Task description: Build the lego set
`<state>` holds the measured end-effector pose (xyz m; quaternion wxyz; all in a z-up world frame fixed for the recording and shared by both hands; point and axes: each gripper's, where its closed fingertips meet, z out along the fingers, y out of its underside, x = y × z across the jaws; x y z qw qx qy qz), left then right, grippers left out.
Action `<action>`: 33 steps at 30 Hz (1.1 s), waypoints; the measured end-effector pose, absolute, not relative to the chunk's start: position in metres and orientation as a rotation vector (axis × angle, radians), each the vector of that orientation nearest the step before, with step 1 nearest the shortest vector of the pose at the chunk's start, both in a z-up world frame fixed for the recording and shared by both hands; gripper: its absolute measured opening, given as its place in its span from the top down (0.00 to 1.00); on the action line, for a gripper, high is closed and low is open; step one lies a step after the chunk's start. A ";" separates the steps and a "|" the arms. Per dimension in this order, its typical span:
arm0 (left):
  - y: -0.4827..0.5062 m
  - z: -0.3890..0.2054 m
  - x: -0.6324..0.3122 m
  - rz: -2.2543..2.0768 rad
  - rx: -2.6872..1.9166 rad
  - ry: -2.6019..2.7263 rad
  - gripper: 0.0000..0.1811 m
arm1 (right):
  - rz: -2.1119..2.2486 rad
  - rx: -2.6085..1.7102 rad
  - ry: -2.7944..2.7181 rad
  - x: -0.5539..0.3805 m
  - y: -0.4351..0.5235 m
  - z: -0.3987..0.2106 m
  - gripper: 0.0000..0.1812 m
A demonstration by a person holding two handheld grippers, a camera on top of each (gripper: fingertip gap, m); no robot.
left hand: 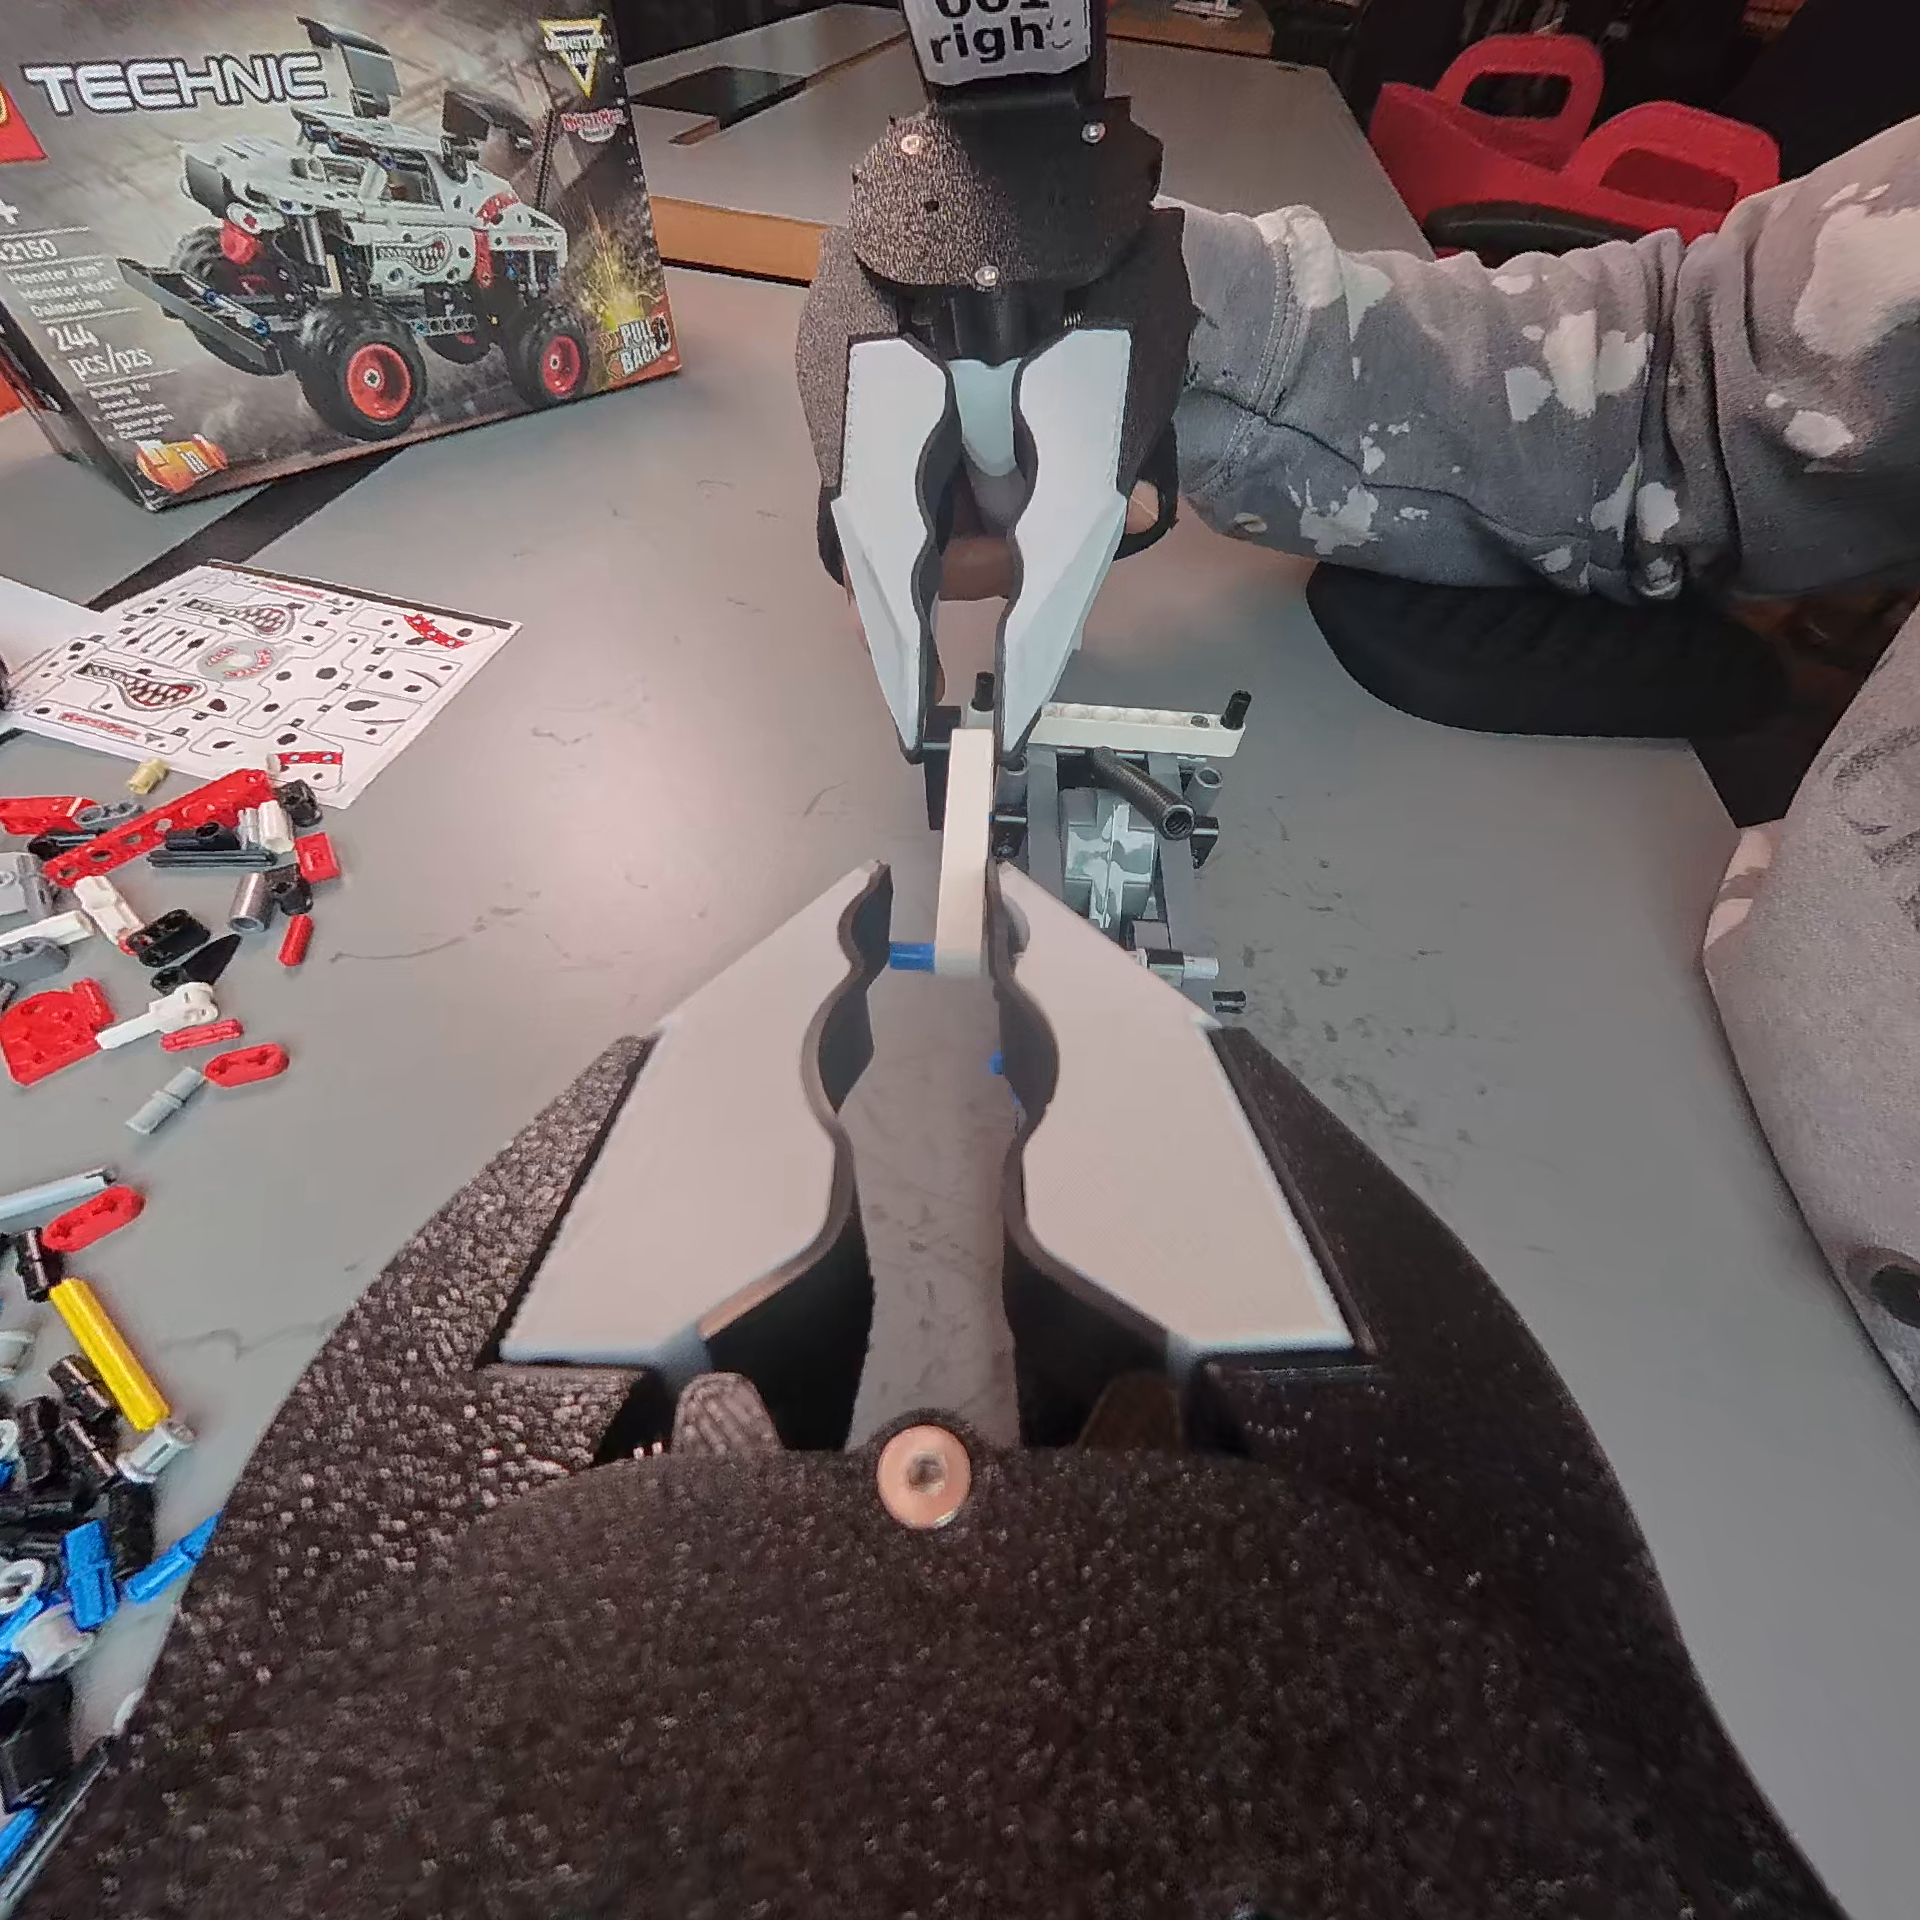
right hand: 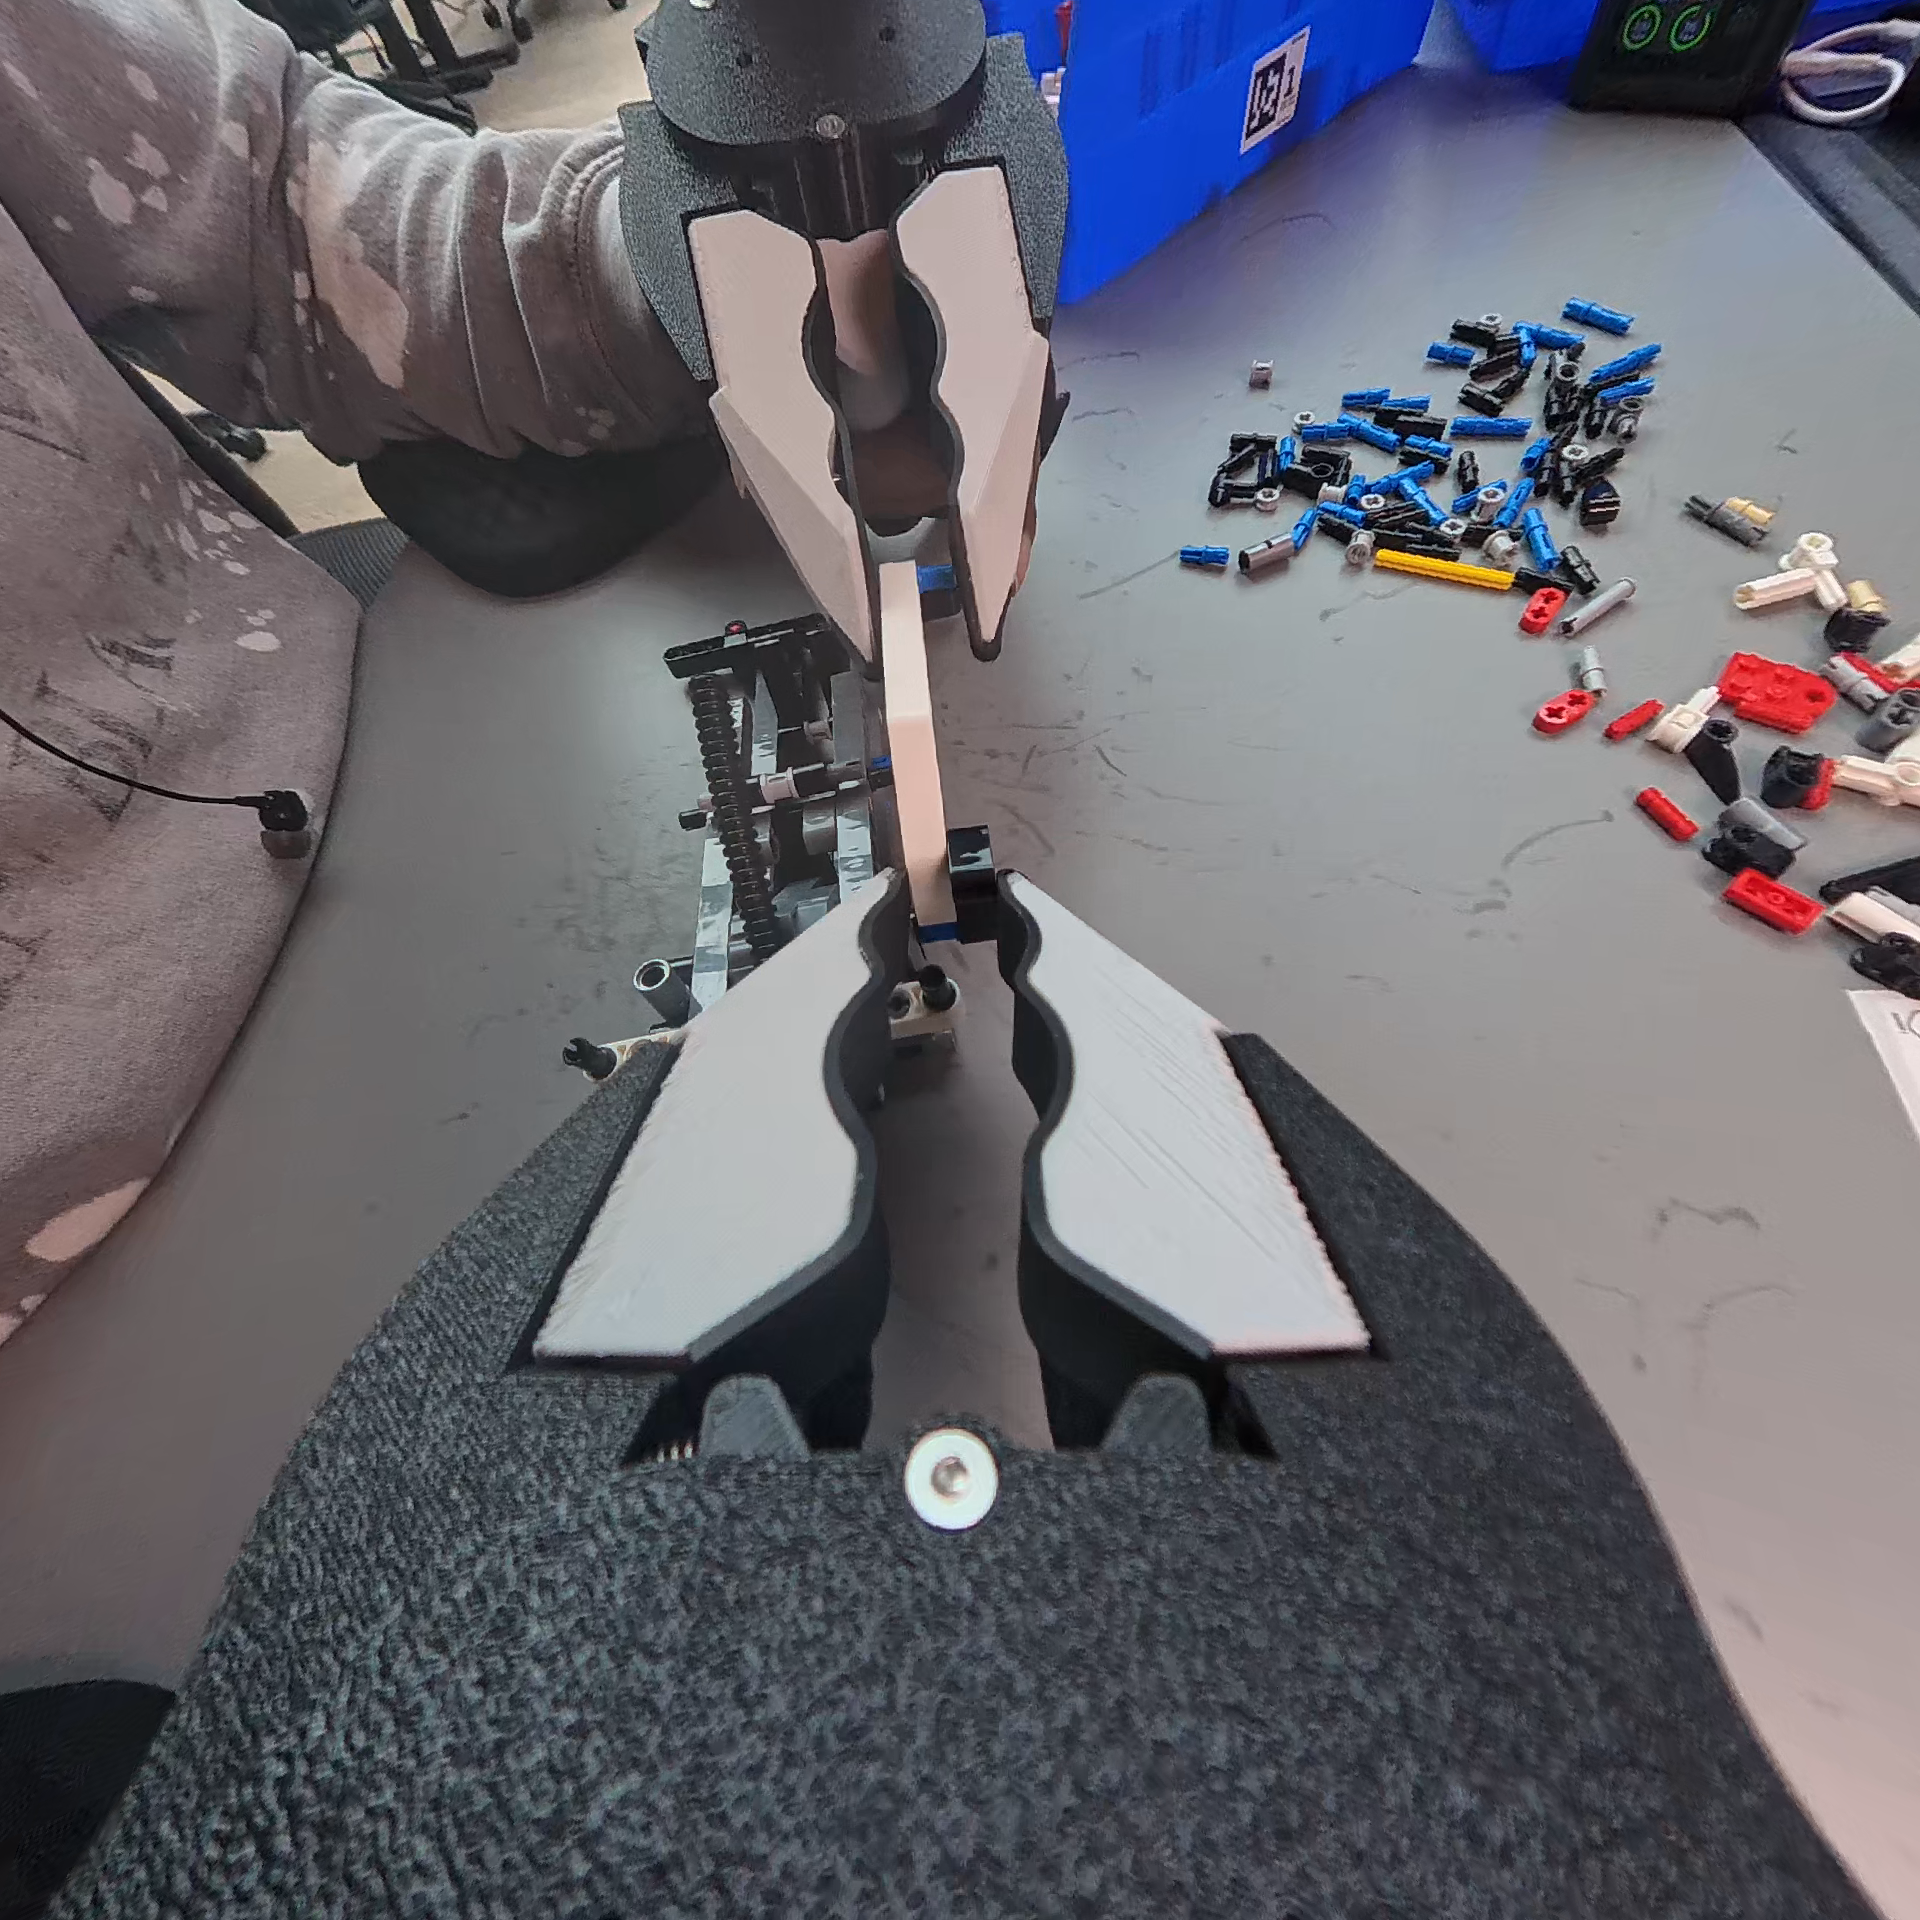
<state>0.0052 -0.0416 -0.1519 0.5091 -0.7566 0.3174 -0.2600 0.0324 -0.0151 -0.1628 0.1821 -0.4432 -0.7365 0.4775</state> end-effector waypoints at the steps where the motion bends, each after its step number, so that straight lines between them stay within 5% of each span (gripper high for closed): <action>1: -0.041 -0.152 0.005 -0.629 -1.822 0.759 0.90 | 1.356 -1.251 -2.074 0.032 -0.015 -0.162 0.91; 16: -0.049 -0.152 0.015 -0.667 -1.830 0.802 0.84 | 1.430 -1.251 -2.081 0.039 -0.025 -0.162 0.92; 27: -0.062 -0.167 0.046 -0.528 -1.980 1.004 0.46 | 1.466 -1.251 -2.058 0.047 -0.029 -0.162 0.96; 30: -0.060 -0.176 0.053 -0.483 -2.010 1.058 0.47 | 1.461 -1.249 -2.070 0.048 -0.031 -0.163 0.95; 33: -0.063 -0.179 0.058 -0.520 -2.026 1.101 0.61 | 1.458 -1.237 -2.082 0.048 -0.034 -0.163 0.95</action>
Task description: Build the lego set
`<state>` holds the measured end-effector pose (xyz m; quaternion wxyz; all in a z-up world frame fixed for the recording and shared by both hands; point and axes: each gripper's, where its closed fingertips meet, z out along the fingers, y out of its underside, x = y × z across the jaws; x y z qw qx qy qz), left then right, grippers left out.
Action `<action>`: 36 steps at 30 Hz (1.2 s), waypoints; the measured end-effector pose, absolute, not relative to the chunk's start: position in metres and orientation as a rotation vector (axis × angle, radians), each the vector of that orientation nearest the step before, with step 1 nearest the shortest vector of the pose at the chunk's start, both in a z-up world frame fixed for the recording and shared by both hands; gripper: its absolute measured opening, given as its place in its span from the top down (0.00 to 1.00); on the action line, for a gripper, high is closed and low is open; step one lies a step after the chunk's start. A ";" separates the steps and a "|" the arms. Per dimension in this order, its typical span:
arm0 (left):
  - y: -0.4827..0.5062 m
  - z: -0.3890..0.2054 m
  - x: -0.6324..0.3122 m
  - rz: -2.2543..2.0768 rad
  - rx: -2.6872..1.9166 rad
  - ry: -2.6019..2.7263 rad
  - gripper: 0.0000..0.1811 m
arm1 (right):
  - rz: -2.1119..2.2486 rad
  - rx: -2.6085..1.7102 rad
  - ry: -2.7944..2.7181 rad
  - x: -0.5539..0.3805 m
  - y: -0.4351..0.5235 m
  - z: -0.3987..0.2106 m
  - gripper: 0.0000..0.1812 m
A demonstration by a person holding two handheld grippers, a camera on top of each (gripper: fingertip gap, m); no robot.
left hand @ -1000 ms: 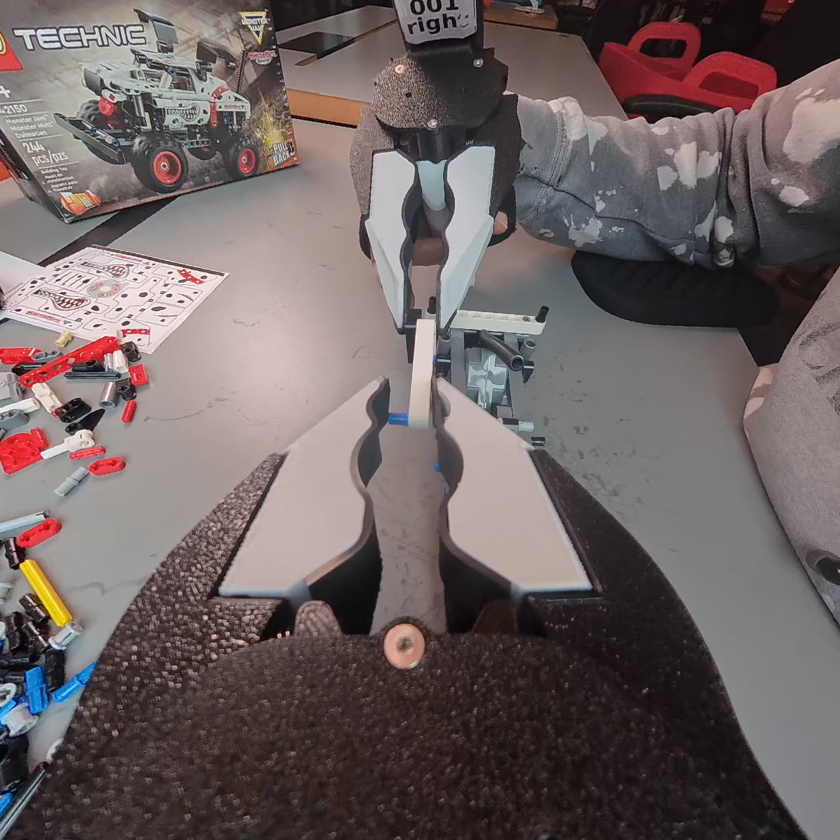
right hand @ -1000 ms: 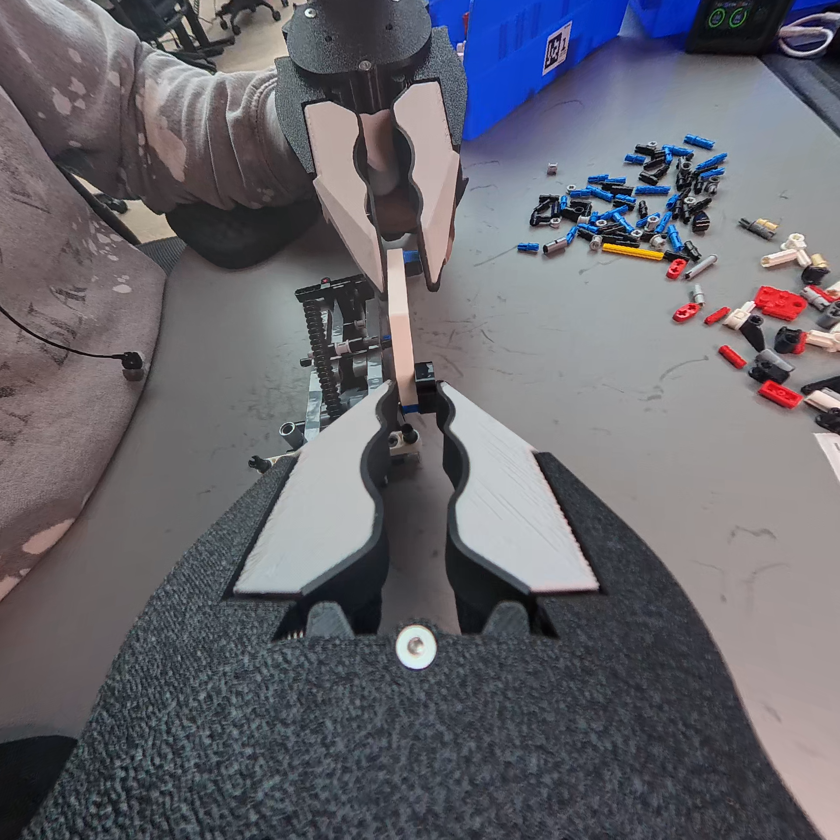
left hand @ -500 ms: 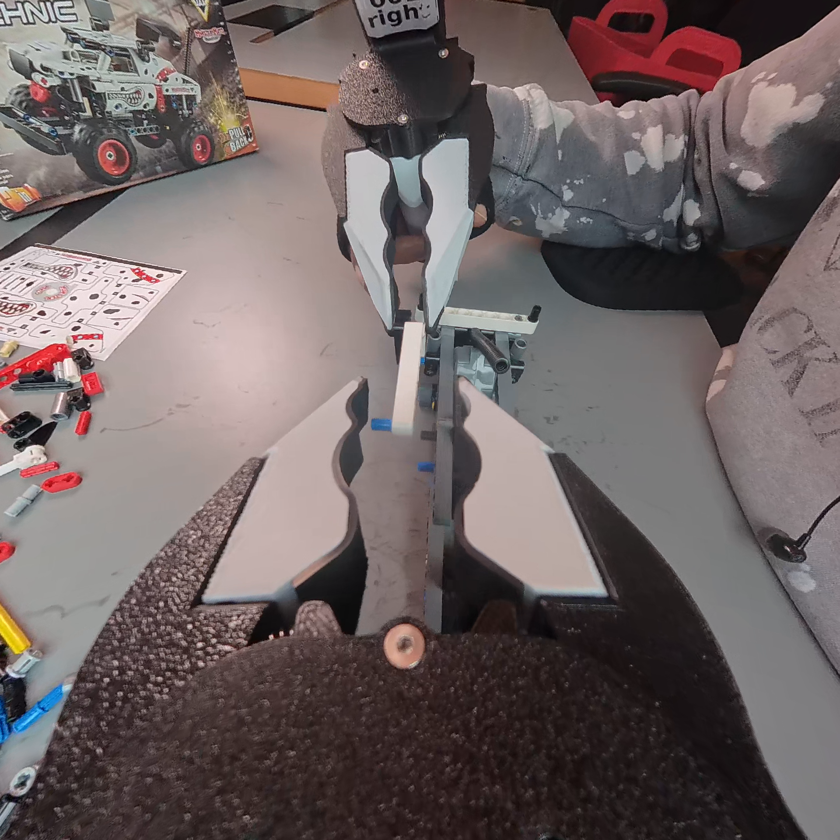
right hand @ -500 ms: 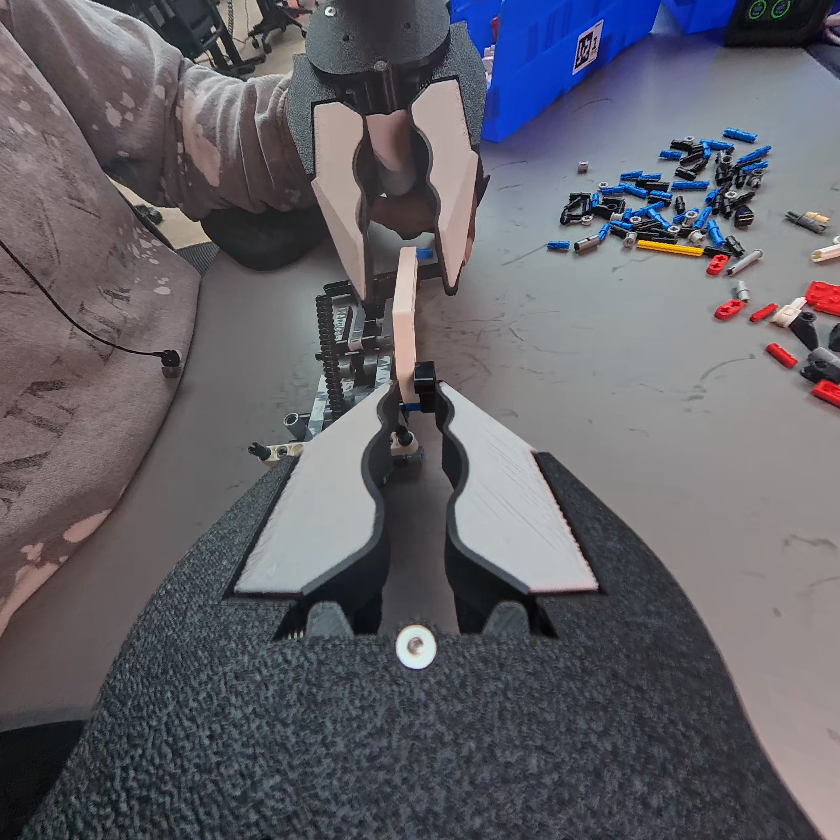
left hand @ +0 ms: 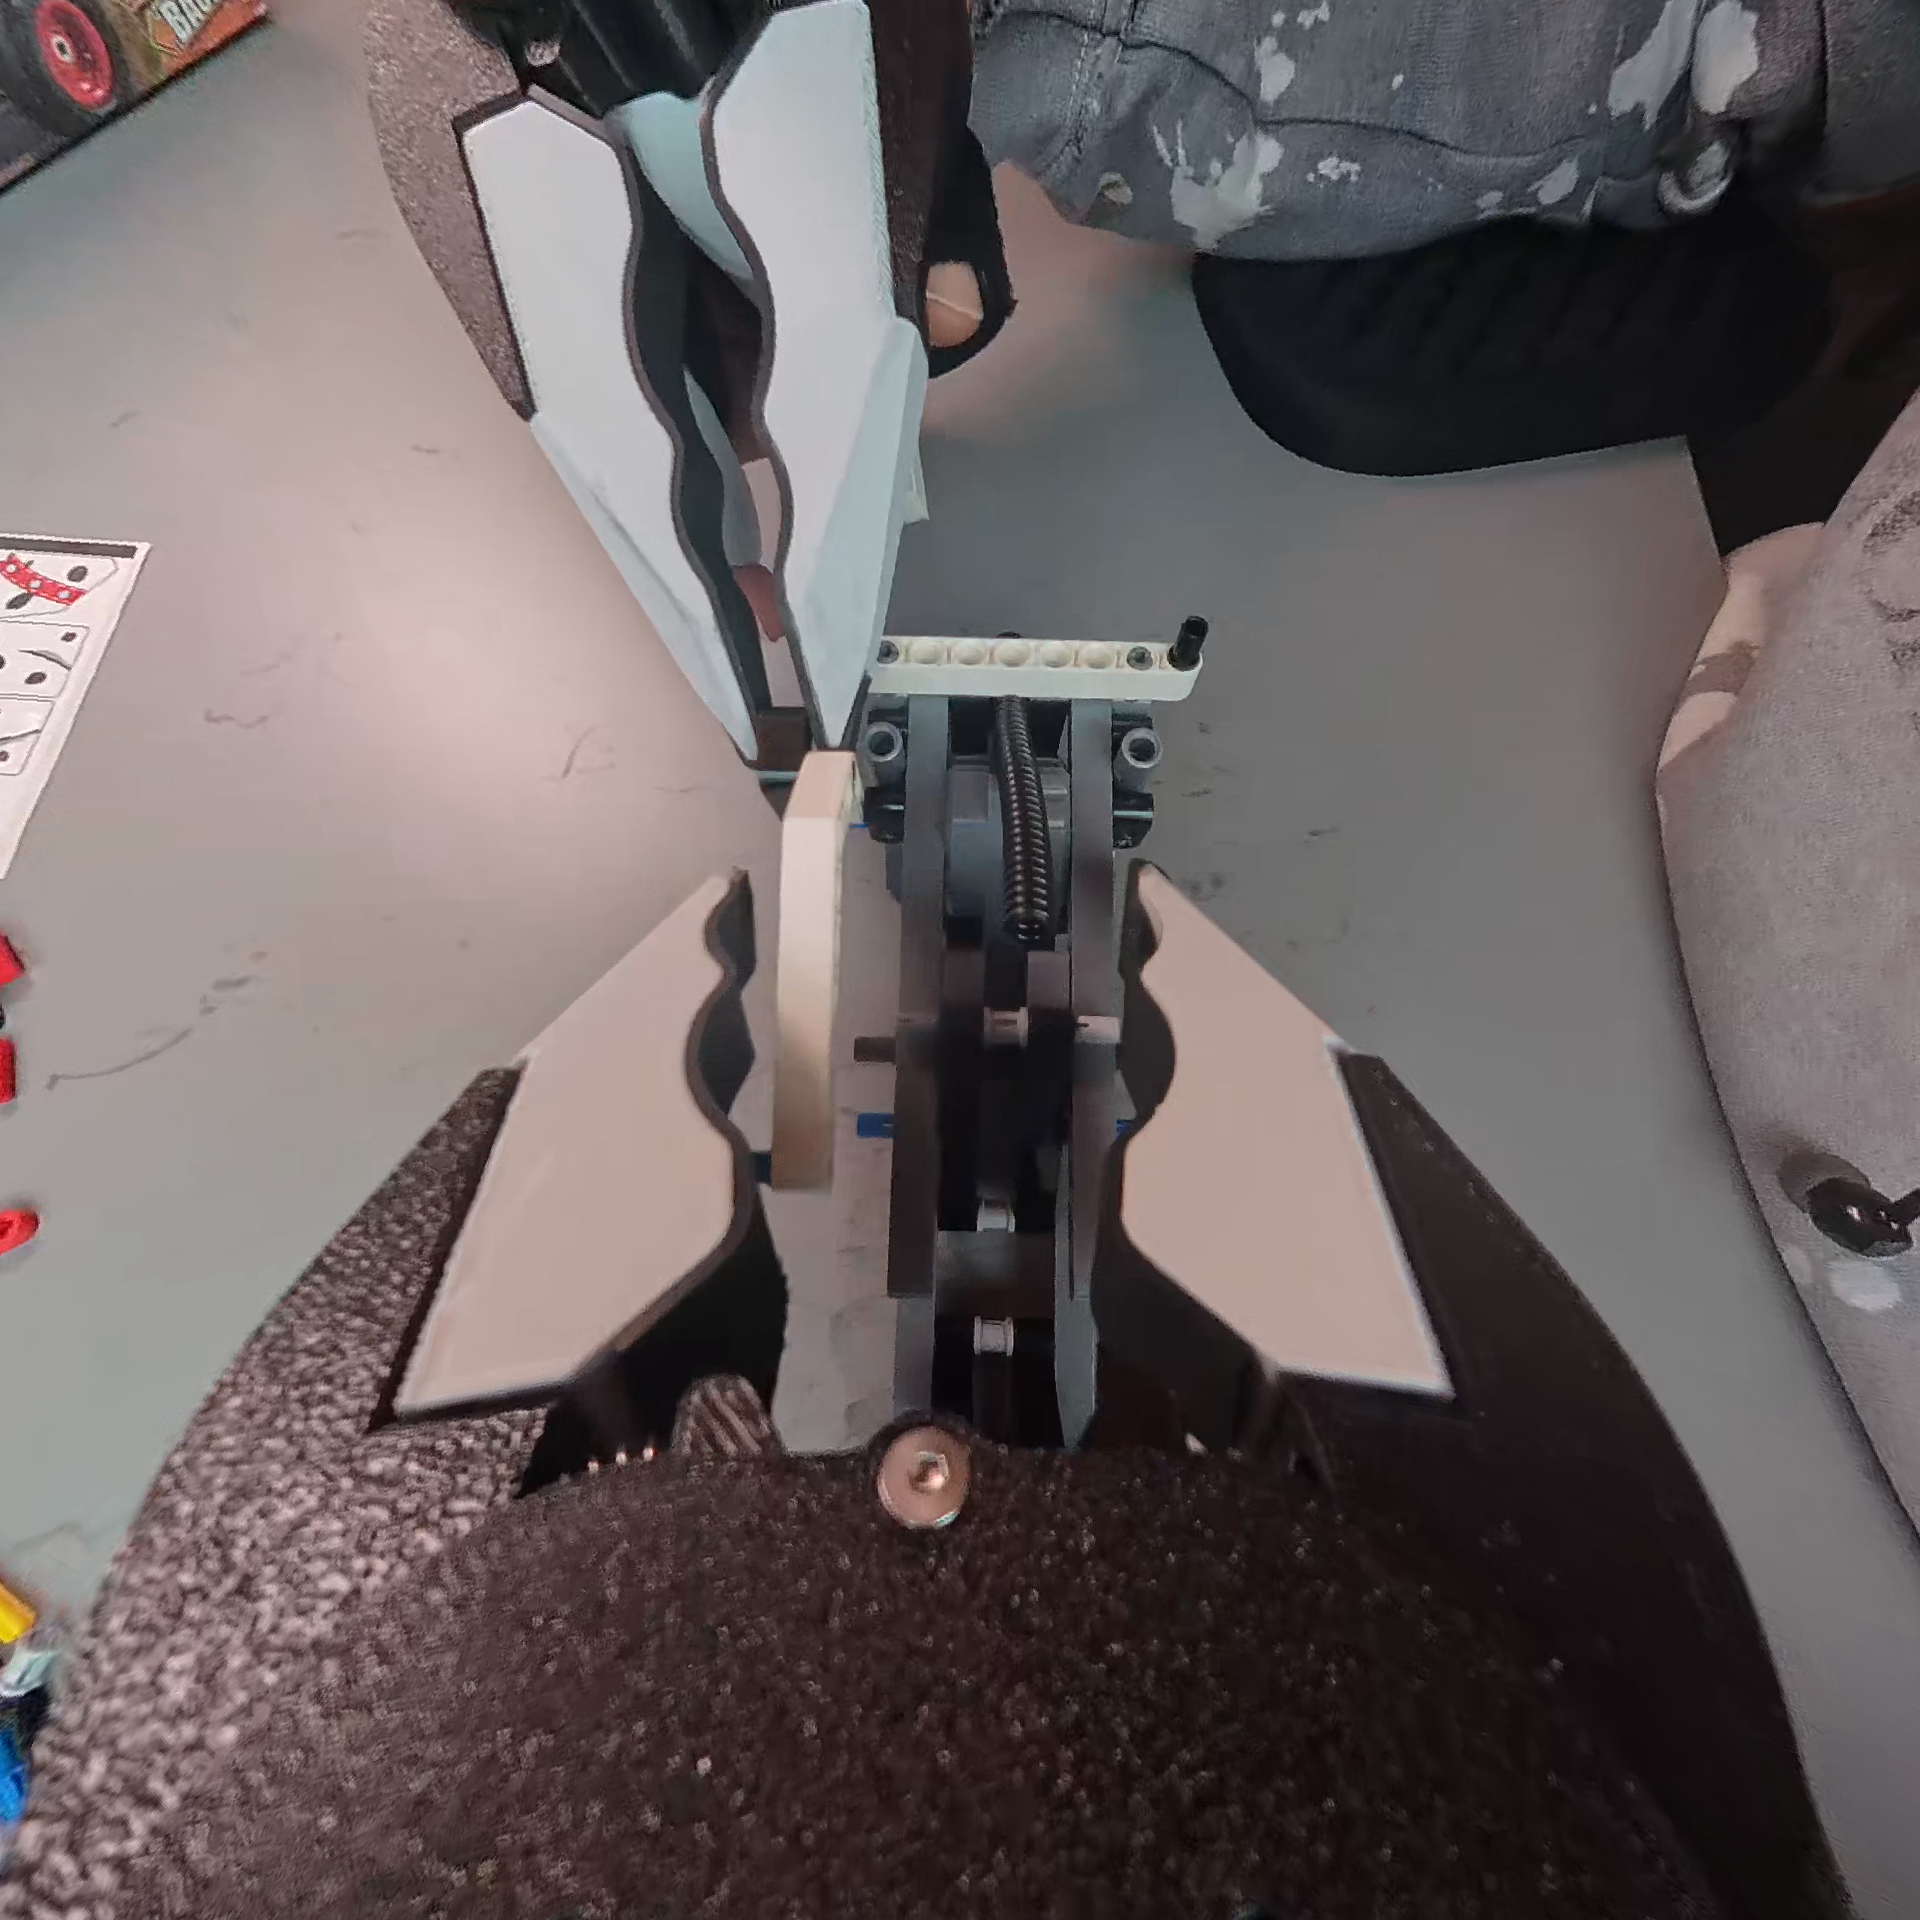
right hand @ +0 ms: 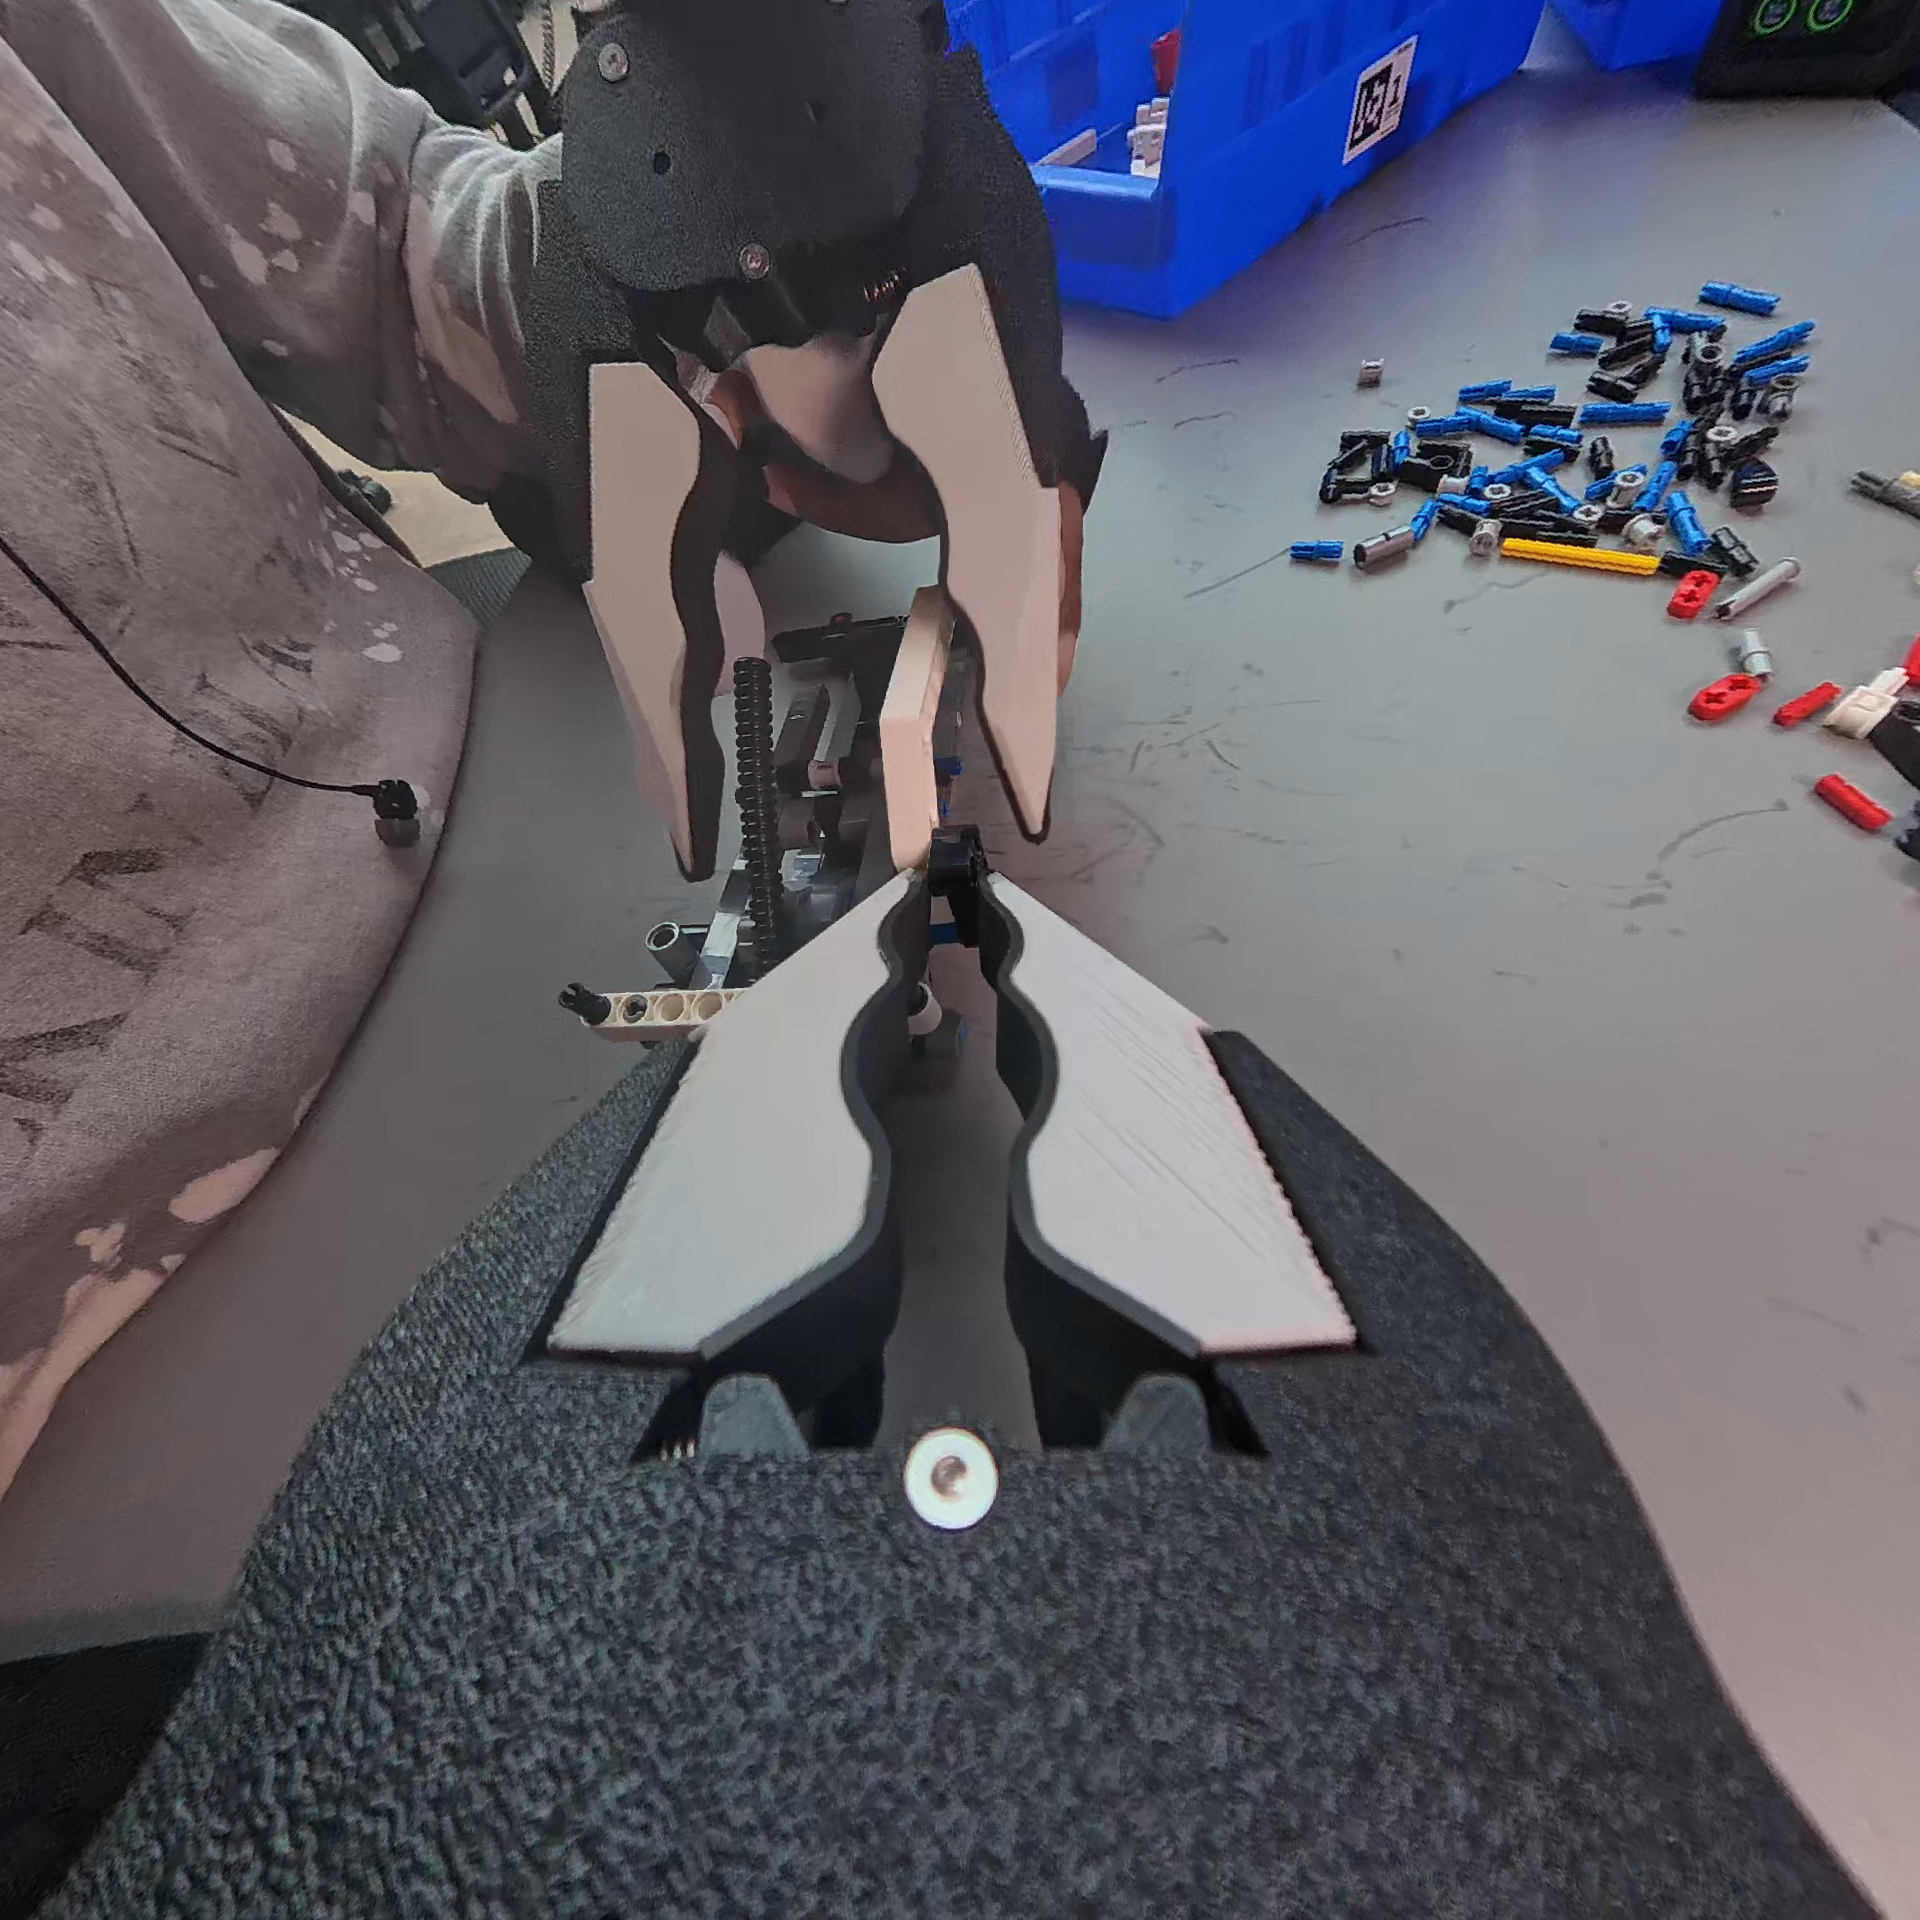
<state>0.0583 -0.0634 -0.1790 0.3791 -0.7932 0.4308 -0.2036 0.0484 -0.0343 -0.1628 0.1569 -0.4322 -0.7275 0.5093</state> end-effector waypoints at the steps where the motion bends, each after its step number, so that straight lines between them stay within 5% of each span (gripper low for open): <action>1: -0.063 -0.178 0.058 -0.519 -2.026 1.099 0.64 | 1.461 -1.234 -2.084 0.049 -0.035 -0.163 0.95; 3: -0.063 -0.174 0.058 -0.531 -2.020 1.094 0.69 | 1.466 -1.232 -2.075 0.049 -0.036 -0.161 0.96; 9: -0.069 -0.172 0.062 -0.506 -2.030 1.106 0.61 | 1.515 -1.230 -2.019 0.053 -0.041 -0.154 0.96; 36: -0.065 -0.153 0.047 -0.681 -2.041 1.127 0.87 | 1.512 -1.242 -1.989 0.061 -0.048 -0.159 0.95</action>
